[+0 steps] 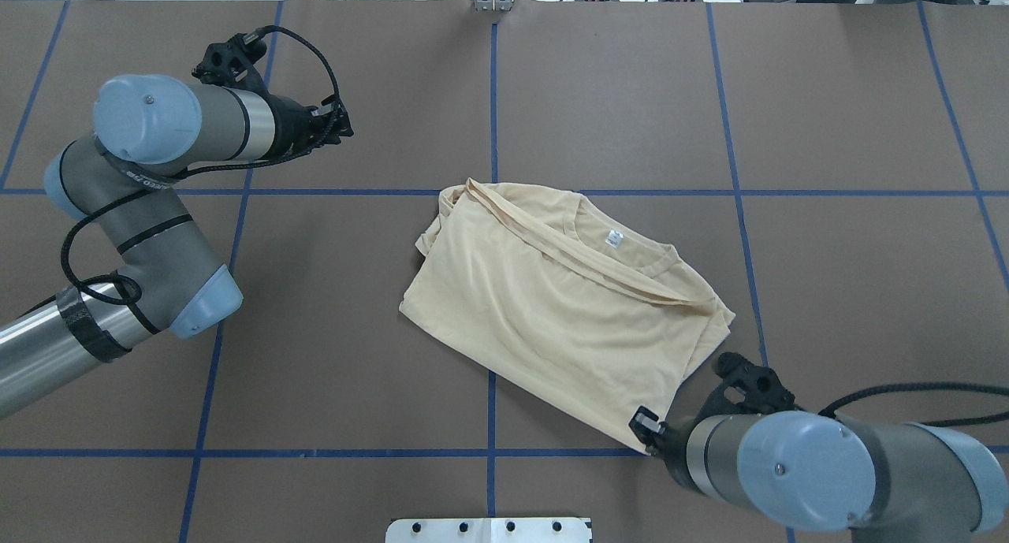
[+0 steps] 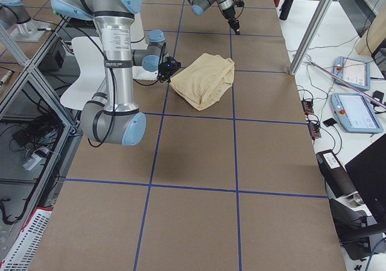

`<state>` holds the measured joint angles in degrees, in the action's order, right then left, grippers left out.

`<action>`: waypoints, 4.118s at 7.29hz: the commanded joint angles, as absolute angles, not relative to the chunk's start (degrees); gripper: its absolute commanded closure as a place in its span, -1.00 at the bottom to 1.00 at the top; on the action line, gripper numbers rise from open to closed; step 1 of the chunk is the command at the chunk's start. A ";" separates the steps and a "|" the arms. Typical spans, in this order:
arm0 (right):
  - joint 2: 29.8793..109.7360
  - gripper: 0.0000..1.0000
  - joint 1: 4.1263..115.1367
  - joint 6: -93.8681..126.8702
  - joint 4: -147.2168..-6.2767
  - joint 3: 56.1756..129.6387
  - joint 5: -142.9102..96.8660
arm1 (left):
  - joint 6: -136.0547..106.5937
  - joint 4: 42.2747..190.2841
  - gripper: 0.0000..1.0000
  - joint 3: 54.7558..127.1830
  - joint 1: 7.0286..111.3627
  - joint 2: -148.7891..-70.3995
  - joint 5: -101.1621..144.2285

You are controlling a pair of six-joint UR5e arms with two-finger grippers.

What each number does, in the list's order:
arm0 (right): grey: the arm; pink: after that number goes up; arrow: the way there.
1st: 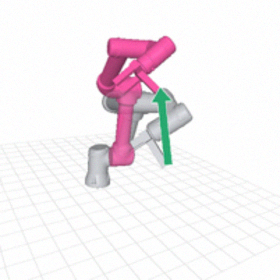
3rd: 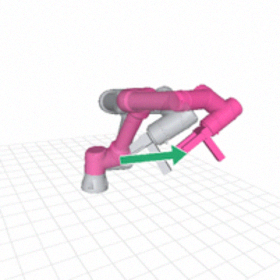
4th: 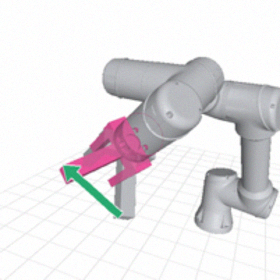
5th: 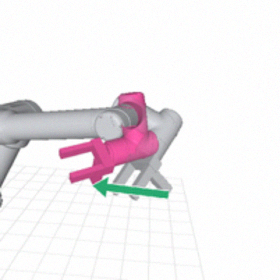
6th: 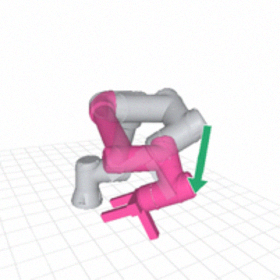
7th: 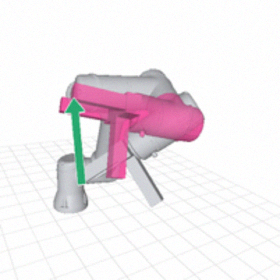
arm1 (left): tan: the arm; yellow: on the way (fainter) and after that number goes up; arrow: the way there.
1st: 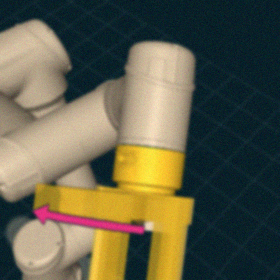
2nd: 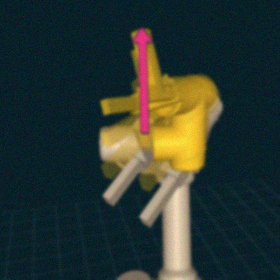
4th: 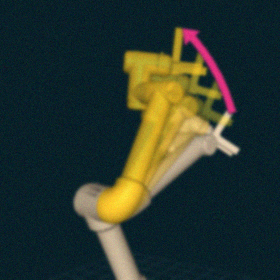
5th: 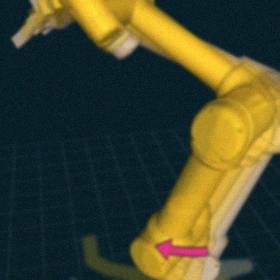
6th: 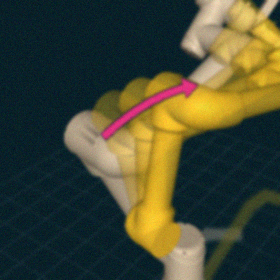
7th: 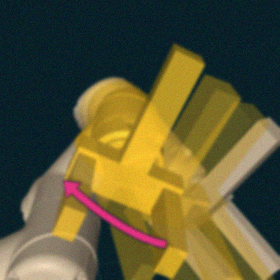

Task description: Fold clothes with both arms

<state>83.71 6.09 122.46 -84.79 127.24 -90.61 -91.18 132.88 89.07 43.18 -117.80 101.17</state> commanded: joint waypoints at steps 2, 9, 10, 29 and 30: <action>83.50 -1.00 7.77 123.14 -86.31 128.76 -85.78 | -98.84 131.06 0.34 95.52 38.17 -116.90 104.85; 69.52 -1.00 34.10 105.21 -85.61 109.25 -94.13 | -102.30 112.06 0.21 102.66 23.91 -113.64 96.33; 69.52 -1.00 34.19 105.21 -85.61 109.25 -94.13 | -102.30 112.06 0.21 101.35 23.91 -114.51 96.24; 69.08 -1.00 34.10 104.94 -85.60 106.61 -94.31 | -101.52 112.50 1.00 96.94 23.20 -117.42 95.62; 69.17 -1.00 34.19 104.85 -85.61 106.61 -94.31 | -101.25 112.50 1.00 97.55 23.29 -117.33 95.54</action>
<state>69.10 34.13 104.93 -85.57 106.64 -94.31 -101.56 112.51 97.06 23.20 -117.42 95.61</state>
